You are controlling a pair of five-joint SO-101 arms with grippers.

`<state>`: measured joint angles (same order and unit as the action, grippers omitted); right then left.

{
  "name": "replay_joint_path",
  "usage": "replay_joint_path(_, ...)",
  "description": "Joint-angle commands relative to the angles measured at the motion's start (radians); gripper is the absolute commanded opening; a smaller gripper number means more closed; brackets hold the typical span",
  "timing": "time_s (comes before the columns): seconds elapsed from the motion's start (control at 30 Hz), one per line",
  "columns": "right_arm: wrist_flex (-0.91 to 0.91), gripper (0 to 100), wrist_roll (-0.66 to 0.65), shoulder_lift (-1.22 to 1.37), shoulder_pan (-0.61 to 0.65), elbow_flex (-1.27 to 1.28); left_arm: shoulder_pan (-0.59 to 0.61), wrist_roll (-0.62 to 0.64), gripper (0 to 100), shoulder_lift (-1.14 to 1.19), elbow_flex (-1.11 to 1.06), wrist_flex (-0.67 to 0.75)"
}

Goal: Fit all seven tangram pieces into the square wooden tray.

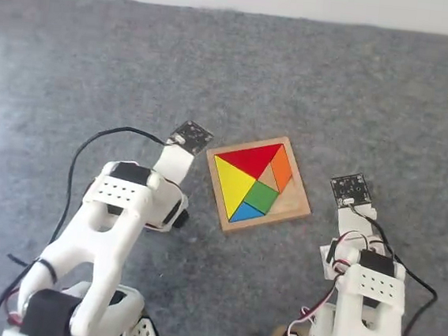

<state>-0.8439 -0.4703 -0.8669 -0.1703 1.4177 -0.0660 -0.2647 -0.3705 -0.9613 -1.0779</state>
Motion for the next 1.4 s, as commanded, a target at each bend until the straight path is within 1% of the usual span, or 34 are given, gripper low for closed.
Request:
replay_joint_path(0.0,0.015,4.4,0.011,-0.025,-0.008,-0.005,0.051,-0.009,21,-0.028,0.008,0.021)
replay_joint_path(0.1,0.016,4.4,0.011,-0.025,-0.008,-0.005,0.049,-0.011,21,-0.028,0.004,0.041)
replay_joint_path(0.47,0.016,4.4,0.011,-0.025,-0.008,-0.005,0.040,-0.012,21,-0.025,0.002,0.041)
replay_joint_path(0.57,0.016,4.4,0.011,-0.025,-0.008,-0.005,0.040,-0.012,21,0.032,0.012,0.043)
replay_joint_path(0.8,0.016,4.4,0.011,-0.025,-0.008,-0.005,0.040,-0.006,21,0.226,0.062,0.115)
replay_joint_path(1.03,0.016,4.4,0.011,-0.025,-0.008,-0.005,0.055,-0.006,20,0.305,0.151,0.078)
replay_joint_path(1.13,0.016,4.4,0.011,-0.025,-0.008,-0.005,0.086,-0.009,16,0.308,0.179,0.075)
replay_joint_path(1.37,0.018,4.4,0.011,-0.025,-0.007,-0.005,0.123,-0.014,15,0.307,0.298,-0.110)
